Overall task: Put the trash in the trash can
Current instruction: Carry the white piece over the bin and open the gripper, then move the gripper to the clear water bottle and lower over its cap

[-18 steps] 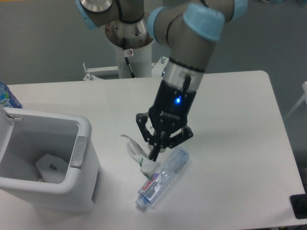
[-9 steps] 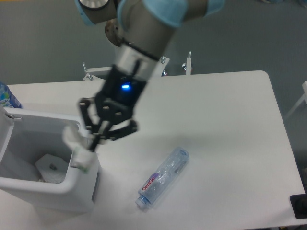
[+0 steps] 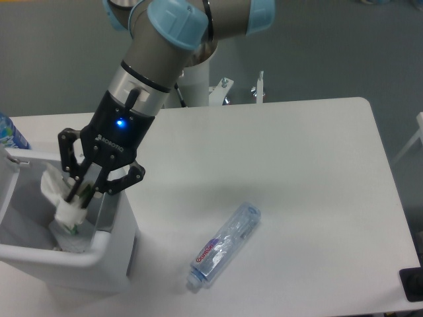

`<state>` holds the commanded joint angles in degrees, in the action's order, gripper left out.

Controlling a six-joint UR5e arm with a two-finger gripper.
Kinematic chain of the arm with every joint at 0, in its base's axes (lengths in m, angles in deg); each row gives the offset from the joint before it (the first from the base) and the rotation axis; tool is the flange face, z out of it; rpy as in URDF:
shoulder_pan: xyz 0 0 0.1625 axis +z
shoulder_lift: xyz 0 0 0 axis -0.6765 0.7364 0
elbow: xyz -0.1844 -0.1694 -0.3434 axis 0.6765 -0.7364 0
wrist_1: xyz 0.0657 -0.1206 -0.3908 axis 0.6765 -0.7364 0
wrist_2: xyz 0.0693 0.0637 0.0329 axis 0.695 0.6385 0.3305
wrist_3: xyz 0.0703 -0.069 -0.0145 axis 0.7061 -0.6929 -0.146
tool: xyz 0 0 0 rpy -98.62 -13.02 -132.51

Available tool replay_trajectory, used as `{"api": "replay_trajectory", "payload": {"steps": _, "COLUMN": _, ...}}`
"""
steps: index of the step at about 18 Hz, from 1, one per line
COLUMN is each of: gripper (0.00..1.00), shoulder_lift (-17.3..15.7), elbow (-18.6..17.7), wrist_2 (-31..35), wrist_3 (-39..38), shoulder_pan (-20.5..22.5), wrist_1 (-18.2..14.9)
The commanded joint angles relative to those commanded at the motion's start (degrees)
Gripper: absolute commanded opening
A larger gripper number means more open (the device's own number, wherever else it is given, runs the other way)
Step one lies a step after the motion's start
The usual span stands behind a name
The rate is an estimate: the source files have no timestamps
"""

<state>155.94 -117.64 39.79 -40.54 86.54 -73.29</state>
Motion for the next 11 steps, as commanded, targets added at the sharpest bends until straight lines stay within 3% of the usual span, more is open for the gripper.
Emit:
{"api": "replay_trajectory", "payload": {"steps": 6, "gripper": 1.0, "shoulder_lift": 1.0, "elbow": 1.4, "wrist_2": 0.1, "wrist_3": 0.9, "shoulder_pan": 0.3, "wrist_1": 1.5}}
{"api": "replay_trajectory", "payload": {"steps": 11, "gripper": 1.0, "shoulder_lift": 4.0, "elbow": 4.9, "wrist_2": 0.2, "wrist_3": 5.3, "shoulder_pan": 4.8, "wrist_1": 3.2}}
